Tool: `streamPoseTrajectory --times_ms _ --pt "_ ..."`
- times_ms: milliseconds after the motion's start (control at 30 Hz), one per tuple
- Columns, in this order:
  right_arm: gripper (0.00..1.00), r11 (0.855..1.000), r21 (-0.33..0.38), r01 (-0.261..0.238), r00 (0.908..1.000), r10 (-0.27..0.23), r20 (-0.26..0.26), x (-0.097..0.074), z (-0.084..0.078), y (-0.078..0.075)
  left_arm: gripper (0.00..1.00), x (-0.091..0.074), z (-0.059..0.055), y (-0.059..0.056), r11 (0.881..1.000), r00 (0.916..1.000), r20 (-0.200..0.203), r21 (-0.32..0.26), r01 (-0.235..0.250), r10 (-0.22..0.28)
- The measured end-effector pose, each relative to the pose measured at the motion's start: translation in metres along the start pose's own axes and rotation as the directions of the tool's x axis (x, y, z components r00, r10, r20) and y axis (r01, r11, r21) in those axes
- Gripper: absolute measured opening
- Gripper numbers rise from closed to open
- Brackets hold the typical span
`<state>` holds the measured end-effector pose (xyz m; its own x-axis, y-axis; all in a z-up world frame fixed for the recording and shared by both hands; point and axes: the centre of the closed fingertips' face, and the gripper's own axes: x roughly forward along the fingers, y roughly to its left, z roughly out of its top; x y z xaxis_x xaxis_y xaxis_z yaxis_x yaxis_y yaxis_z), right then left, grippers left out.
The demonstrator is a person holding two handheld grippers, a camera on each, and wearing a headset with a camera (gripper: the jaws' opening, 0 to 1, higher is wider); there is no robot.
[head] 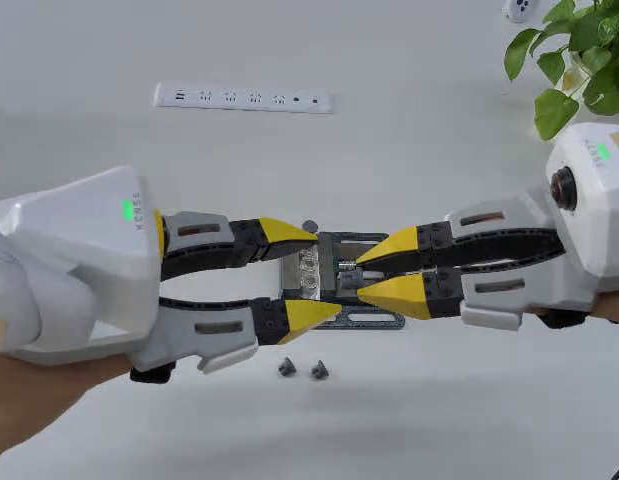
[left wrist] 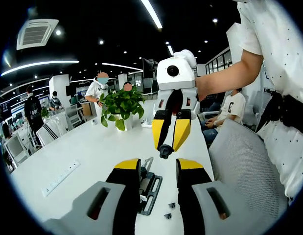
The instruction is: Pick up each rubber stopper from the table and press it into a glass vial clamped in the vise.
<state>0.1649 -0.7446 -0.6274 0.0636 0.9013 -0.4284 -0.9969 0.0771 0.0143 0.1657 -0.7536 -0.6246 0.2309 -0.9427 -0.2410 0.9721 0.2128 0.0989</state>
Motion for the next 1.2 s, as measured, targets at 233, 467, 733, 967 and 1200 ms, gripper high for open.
streamPoseTrajectory --times_ms 233,467,733,967,1200 --pt "0.06 1.000 -0.007 -0.009 0.9999 0.009 0.009 0.001 0.004 0.002 0.15 -0.002 0.009 -0.003 0.999 0.9996 0.022 0.032 0.018 -0.019" --pt "0.06 1.000 0.001 -0.010 0.9997 0.010 0.024 0.000 0.010 0.003 0.08 -0.002 0.013 -0.007 0.998 0.9991 0.028 0.056 0.030 -0.032" --pt "0.06 1.000 0.001 -0.009 0.9997 0.009 0.025 0.000 0.012 0.002 0.06 -0.002 0.016 -0.008 0.997 0.9989 0.028 0.069 0.036 -0.038" --pt "0.06 1.000 -0.003 -0.008 0.9998 0.008 0.019 -0.001 0.012 0.003 0.08 -0.003 0.020 -0.007 0.996 0.9984 0.044 0.079 0.033 -0.037" --pt "0.06 1.000 0.003 -0.007 0.9996 0.007 0.029 -0.002 0.013 0.001 0.06 -0.006 0.017 -0.006 0.996 0.9981 0.045 0.080 0.038 -0.042"
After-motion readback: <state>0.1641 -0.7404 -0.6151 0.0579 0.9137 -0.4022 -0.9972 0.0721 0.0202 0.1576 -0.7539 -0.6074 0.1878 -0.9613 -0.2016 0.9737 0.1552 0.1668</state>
